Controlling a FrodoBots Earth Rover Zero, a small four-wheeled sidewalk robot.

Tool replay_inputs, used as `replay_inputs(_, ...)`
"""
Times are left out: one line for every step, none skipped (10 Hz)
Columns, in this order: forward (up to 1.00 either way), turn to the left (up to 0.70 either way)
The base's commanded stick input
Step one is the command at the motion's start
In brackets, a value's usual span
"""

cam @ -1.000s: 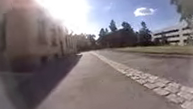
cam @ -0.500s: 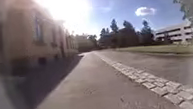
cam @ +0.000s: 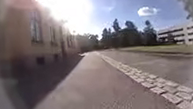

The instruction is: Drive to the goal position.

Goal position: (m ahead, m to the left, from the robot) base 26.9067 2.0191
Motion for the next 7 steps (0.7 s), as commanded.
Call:
replay_inputs(1.0,0.0)
replay_inputs(1.0,0.0)
replay_inputs(1.0,0.0)
replay_inputs(1.0,0.0)
replay_inputs(1.0,0.0)
replay_inputs(1.0,0.0)
replay_inputs(1.0,0.0)
